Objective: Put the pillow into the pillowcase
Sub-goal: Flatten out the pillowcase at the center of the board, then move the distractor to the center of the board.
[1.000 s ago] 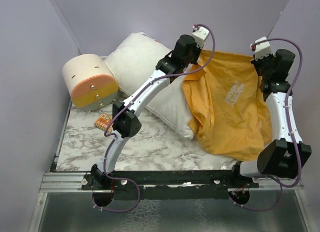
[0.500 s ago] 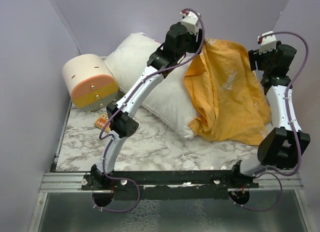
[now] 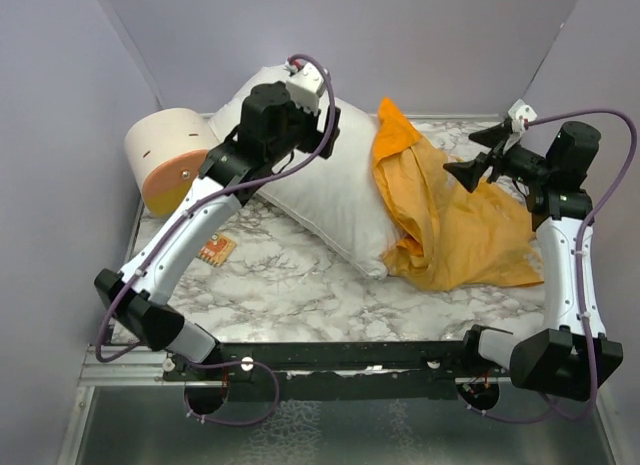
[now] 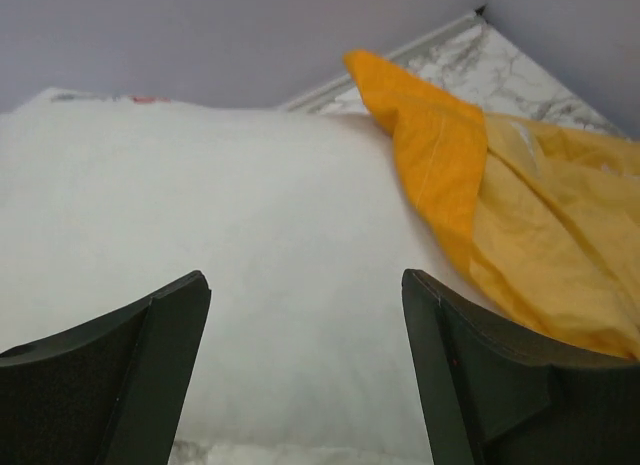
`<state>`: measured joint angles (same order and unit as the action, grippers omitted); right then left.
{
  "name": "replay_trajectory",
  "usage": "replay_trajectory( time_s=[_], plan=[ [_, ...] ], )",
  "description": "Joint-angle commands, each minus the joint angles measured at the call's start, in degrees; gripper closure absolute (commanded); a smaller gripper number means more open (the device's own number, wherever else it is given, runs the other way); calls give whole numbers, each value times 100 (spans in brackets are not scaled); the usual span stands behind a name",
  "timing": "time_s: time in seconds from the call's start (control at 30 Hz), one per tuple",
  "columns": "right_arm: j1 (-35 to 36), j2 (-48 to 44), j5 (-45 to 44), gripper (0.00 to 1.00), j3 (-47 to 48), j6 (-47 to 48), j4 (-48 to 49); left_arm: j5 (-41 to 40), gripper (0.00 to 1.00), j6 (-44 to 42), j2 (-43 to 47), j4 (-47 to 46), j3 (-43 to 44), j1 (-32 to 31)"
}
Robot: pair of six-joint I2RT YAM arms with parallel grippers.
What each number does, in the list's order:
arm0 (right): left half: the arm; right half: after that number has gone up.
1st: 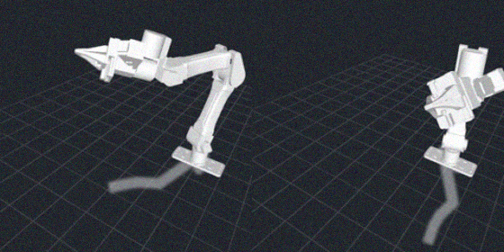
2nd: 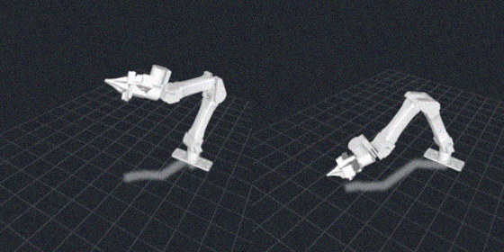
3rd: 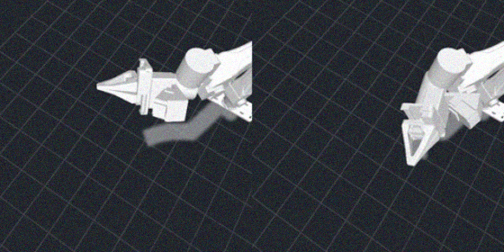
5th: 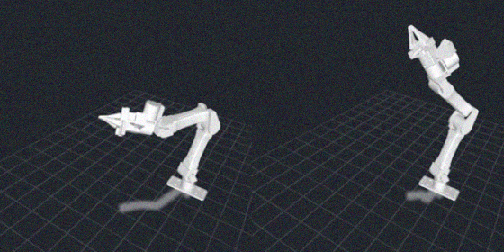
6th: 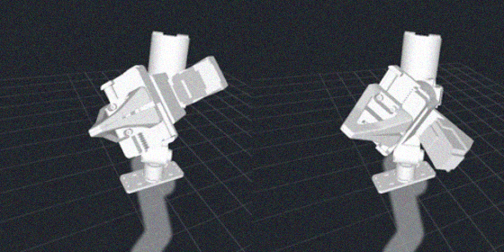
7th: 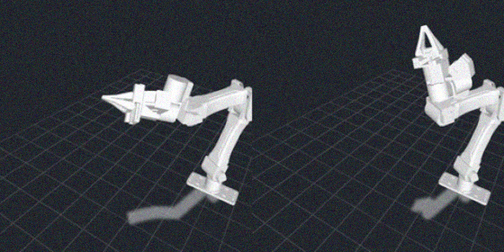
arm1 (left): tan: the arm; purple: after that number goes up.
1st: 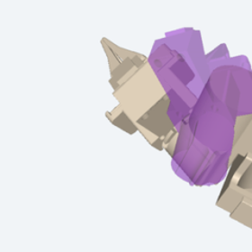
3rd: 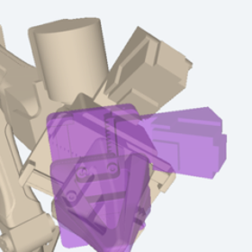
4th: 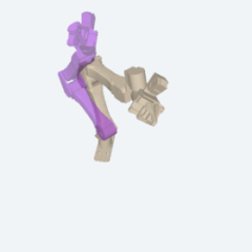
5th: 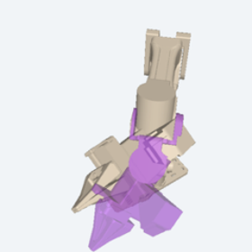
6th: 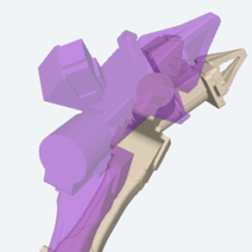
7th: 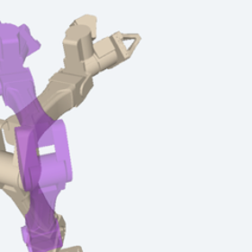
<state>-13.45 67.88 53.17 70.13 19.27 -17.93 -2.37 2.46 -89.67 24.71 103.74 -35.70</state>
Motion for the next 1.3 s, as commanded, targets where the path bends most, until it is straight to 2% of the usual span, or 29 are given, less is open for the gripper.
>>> replay_trajectory(
  time_s=[0.0,0.13,0.23,0.33,0.43,0.6,0.63,0.7,0.97,1.0,1.07,1.1,1.27],
  plan=[
    [9,-289,2557,8,-545,-586,-84,404,20,505,945,-127,-1803,-7],
    [16,-709,3531,8,-1284,-965,322,703,17,1293,2177,-787,-3638,115],
    [12,-803,3895,7,-1778,-587,183,973,11,1831,2886,-1152,-4484,366],
    [9,-853,4056,7,-2134,-273,247,1160,6,2021,3219,-1354,-4914,750],
    [9,-894,4114,6,-2205,-233,259,1191,8,1763,2953,-1077,-4749,1122],
    [9,-1043,3950,6,-2244,-186,131,-23,22,1072,1971,118,-3922,1239],
    [9,-1066,3940,5,-2261,-191,132,-279,28,1008,1860,217,-3841,1252],
    [9,-1089,3945,5,-2267,-244,164,-688,34,902,1714,278,-3762,1330],
    [9,-1143,3770,5,-2413,-624,577,-1076,52,427,1241,-23,-3690,1760],
    [9,-1159,3768,5,-2442,-695,661,-1150,58,344,1135,-155,-3704,1809],
    [9,-1171,3766,5,-2476,-789,761,-1299,83,221,814,-244,-3597,1912],
    [9,-1180,3763,5,-2489,-792,771,-1422,90,183,671,-226,-3503,1940],
    [9,-1188,3741,5,-2504,-802,791,-1973,99,22,385,-519,-3445,2016]
  ],
)
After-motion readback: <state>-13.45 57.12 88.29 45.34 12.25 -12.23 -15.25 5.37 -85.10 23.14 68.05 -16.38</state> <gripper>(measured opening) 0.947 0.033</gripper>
